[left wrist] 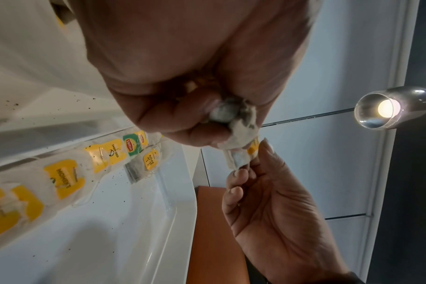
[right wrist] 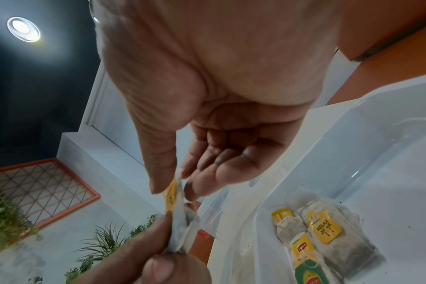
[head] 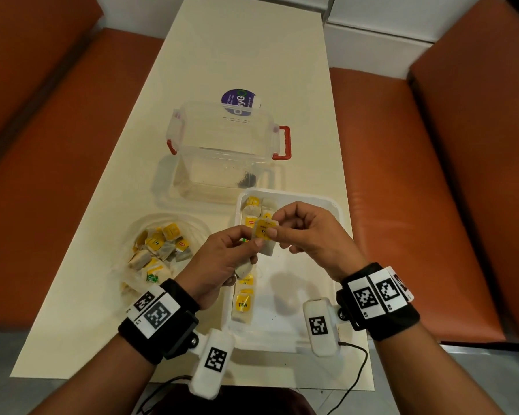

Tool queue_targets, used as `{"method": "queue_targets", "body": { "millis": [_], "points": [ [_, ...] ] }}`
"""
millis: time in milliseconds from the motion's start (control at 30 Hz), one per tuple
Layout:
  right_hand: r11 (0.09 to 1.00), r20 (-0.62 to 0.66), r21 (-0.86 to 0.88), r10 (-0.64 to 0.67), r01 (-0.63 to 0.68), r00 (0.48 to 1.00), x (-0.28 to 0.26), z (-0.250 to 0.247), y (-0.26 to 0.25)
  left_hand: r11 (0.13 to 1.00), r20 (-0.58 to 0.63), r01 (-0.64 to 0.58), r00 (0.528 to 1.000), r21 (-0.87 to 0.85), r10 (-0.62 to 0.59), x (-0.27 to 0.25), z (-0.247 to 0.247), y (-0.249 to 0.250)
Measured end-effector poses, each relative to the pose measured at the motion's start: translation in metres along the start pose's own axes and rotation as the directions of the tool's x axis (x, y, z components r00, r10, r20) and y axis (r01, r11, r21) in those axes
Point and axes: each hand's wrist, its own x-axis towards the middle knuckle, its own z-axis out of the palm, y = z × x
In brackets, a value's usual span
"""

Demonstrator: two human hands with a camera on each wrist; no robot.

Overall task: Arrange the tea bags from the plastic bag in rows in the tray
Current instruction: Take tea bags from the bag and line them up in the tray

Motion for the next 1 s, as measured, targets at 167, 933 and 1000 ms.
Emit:
{"method": "queue_targets", "body": {
  "millis": [167,933,1000],
  "points": [
    [1.000,0.024,-0.024,0.018,-0.018,1.000,-0.002,-0.002,0.003,1.000,0.002,0.027,1.000,0.009,-0.027,-0.001,-0.001,-0.005],
    [0.909,0.038,-0.292,0.322,-0.298,0.946,0.047,-0.013,0.058,0.971,-0.062,0.120,0.989,-0.206,-0.135,-0.021,-0.017,-0.007],
    [0.898,0.013,-0.301,0.340,-0.320,0.940,0.055,-0.010,0.065,0.968,-0.058,0.127,0.988,-0.218,-0.143,-0.023,-0.016,-0.006]
  ]
}}
